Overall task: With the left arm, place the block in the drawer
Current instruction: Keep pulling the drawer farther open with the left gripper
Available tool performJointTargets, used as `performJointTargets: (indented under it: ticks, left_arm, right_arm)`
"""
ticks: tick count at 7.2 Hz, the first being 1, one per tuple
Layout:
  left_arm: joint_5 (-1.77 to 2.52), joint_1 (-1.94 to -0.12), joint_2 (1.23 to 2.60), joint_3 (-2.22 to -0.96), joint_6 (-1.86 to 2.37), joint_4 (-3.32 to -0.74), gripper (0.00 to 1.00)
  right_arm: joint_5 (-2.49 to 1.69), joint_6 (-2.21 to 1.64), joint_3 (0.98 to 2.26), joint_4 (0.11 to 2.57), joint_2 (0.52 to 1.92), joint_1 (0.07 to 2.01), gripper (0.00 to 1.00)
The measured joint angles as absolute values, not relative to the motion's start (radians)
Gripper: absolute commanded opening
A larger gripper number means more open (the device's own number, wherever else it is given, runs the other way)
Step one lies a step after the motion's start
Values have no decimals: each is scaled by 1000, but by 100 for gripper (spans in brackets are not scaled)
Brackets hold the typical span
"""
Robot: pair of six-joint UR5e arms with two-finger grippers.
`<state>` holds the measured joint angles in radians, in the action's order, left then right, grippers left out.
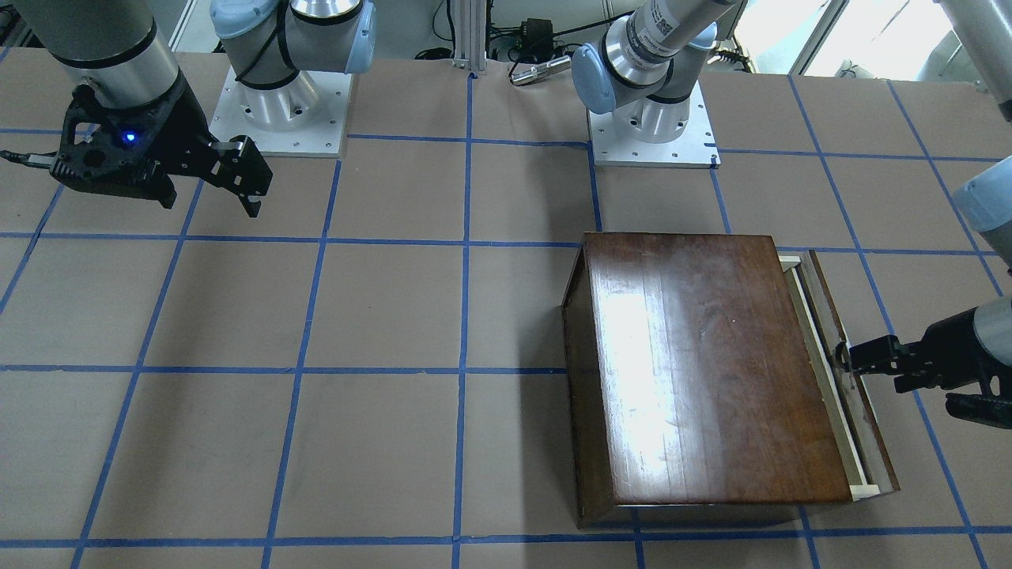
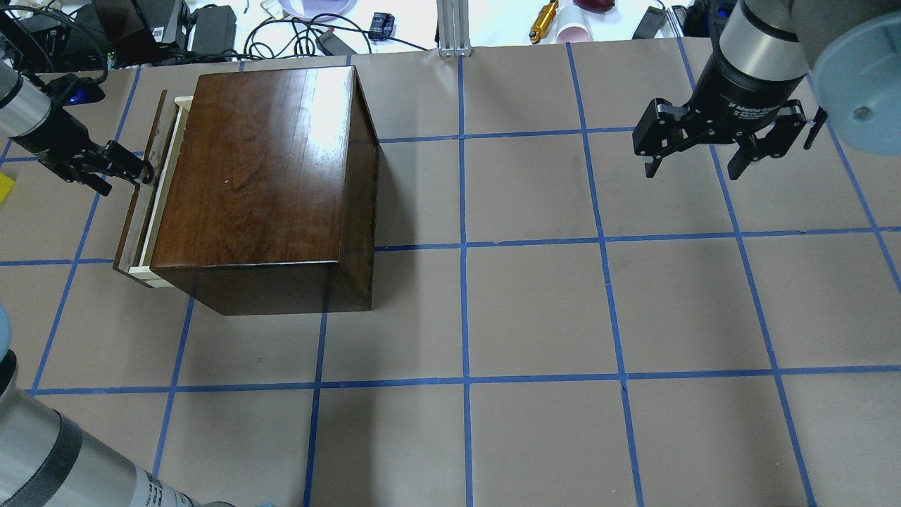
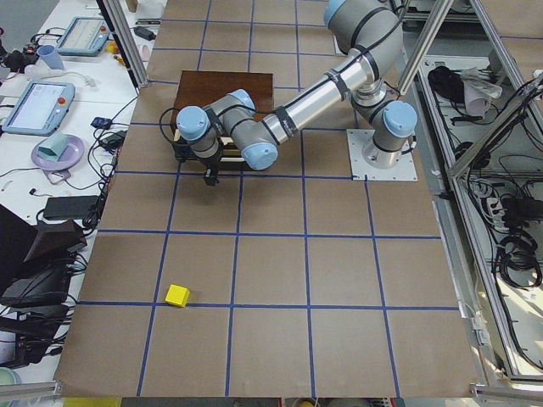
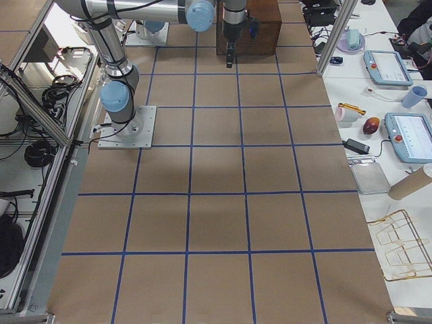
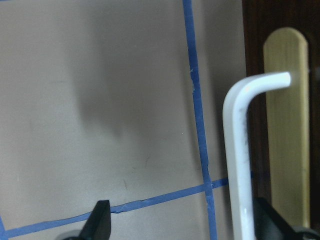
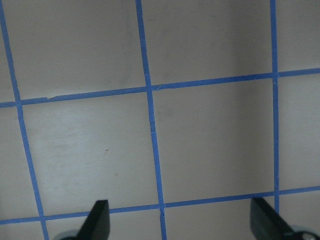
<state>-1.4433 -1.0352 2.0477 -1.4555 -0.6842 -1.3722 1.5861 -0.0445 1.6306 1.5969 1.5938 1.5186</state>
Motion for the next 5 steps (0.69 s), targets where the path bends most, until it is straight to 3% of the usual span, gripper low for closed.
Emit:
performJointTargets:
  ticks: [5]
  left_arm:
    - [-1461, -1020, 2055, -1445, -694, -1365, 100]
  right_arm:
    - [1586, -44, 1631, 1597, 1594, 1519, 100]
